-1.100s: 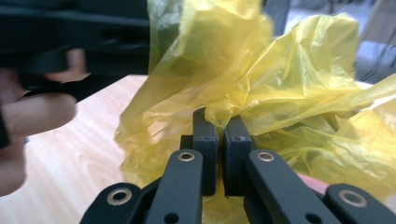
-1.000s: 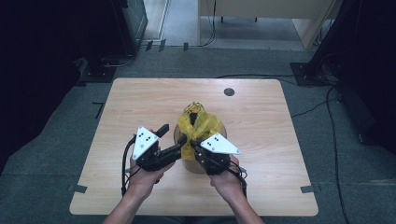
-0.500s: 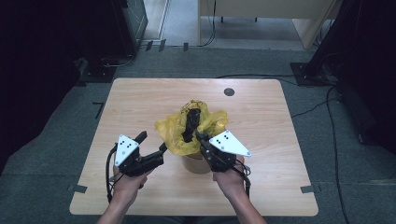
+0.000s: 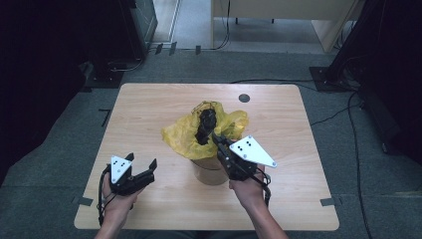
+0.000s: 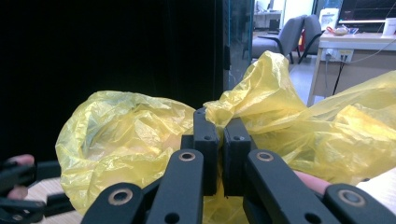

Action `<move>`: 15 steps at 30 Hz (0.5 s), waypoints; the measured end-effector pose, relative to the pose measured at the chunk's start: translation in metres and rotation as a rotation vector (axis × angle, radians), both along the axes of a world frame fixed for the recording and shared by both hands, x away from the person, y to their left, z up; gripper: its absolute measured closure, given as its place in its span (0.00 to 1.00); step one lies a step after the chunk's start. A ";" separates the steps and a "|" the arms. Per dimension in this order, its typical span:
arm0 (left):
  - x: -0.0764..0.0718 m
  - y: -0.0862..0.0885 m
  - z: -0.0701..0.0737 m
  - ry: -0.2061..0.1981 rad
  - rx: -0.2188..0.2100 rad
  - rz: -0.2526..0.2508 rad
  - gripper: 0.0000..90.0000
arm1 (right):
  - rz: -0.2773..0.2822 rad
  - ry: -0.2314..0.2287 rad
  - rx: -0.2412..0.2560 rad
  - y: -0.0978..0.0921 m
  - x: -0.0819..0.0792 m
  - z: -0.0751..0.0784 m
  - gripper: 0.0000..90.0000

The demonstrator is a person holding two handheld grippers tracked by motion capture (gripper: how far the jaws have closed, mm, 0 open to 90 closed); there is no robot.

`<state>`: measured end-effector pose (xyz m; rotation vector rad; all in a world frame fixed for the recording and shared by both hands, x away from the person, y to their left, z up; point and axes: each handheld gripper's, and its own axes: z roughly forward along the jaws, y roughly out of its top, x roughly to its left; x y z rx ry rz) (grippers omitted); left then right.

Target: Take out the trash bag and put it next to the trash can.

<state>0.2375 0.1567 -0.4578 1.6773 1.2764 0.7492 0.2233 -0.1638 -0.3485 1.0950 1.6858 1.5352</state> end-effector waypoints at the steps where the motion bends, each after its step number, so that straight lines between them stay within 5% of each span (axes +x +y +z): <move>1: 0.001 0.004 -0.006 0.011 0.015 0.022 0.19 | -0.001 -0.001 0.004 0.000 0.000 0.001 0.98; 3: 0.003 0.011 -0.018 0.033 0.072 0.066 0.17 | -0.001 -0.009 0.011 0.000 0.000 0.003 0.98; 5: 0.006 0.017 -0.029 0.079 0.084 0.094 0.13 | 0.002 -0.018 0.020 -0.001 -0.001 0.005 0.98; 9: 0.008 0.024 -0.046 0.117 0.159 0.097 0.11 | 0.000 -0.036 0.037 -0.002 -0.002 0.009 0.98; 15: 0.013 0.029 -0.056 0.181 0.163 0.128 0.11 | -0.008 -0.060 0.051 -0.004 -0.004 0.016 0.98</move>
